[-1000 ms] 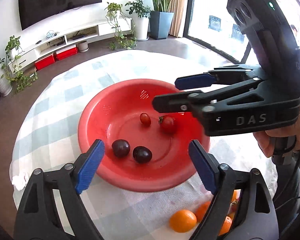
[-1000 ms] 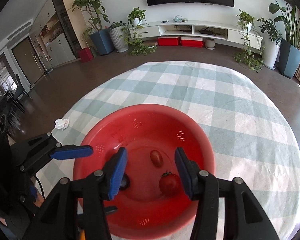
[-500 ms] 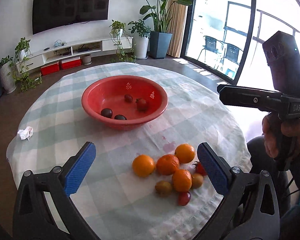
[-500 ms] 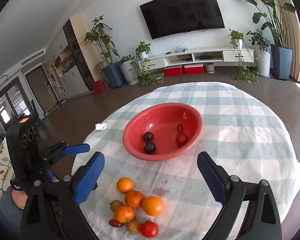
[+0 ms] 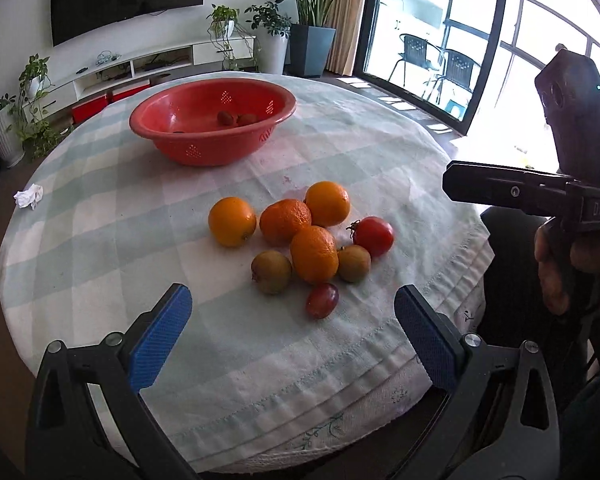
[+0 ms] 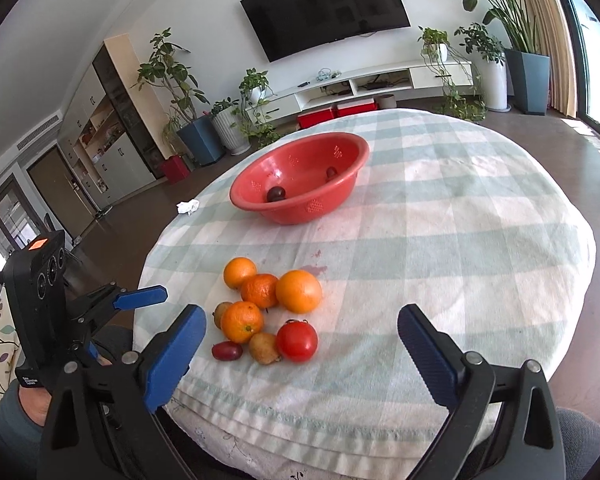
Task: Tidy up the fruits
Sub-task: 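Return both tools to the fruit pile and close the left tool on a red plum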
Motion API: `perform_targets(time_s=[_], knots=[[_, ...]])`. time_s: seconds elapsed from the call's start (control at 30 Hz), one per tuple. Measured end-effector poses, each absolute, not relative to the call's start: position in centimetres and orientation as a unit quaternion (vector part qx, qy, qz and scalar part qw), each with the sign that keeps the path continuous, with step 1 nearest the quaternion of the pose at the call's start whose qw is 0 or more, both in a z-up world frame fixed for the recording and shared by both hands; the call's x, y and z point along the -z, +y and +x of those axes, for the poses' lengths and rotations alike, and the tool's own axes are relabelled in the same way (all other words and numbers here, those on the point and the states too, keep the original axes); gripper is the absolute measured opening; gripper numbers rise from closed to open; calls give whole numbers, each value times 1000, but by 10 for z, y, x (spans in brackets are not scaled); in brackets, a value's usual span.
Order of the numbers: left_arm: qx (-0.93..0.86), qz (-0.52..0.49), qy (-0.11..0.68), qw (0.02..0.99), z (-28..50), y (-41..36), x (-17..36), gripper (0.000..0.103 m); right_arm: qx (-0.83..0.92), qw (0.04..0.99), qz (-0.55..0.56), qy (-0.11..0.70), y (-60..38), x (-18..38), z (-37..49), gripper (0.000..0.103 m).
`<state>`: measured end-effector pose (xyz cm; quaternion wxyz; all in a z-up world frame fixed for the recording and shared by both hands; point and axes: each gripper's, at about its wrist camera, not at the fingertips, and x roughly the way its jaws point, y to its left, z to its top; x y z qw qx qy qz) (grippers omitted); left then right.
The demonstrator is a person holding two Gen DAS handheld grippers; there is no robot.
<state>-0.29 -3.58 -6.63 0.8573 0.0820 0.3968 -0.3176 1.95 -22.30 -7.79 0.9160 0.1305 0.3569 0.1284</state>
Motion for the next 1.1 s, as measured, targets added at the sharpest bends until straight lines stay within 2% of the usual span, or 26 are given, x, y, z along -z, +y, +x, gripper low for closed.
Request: perform_targets(time_s=[0.27, 0.33, 0.4, 0.5, 0.63, 0.77, 0.8, 0.93, 1.1], knots=[[326, 81, 402, 852, 0, -43, 70, 102, -122, 916, 138, 357, -227, 86, 11, 97], [323, 76, 400, 854, 0, -44, 69, 99, -122, 915, 137, 360, -226, 87, 11, 96], [328, 80, 400, 852, -1, -49, 71, 80, -122, 915, 135, 361, -226, 88, 12, 94], [339, 98, 403, 844, -3, -58, 76, 67, -123, 916, 132, 358, -225, 86, 11, 93], [353, 114, 403, 837, 1, -64, 81, 66, -125, 915, 133, 360, -226, 86, 11, 91], [372, 139, 402, 825, 6, -69, 81, 51, -130, 911, 134, 369, -226, 87, 14, 85], [376, 145, 406, 820, 9, -71, 82, 43, -132, 910, 131, 370, -225, 88, 14, 84], [384, 168, 422, 804, 17, -76, 88, 31, -139, 908, 116, 378, -219, 90, 14, 79], [387, 179, 431, 795, 20, -77, 91, 30, -143, 907, 107, 382, -216, 91, 13, 77]])
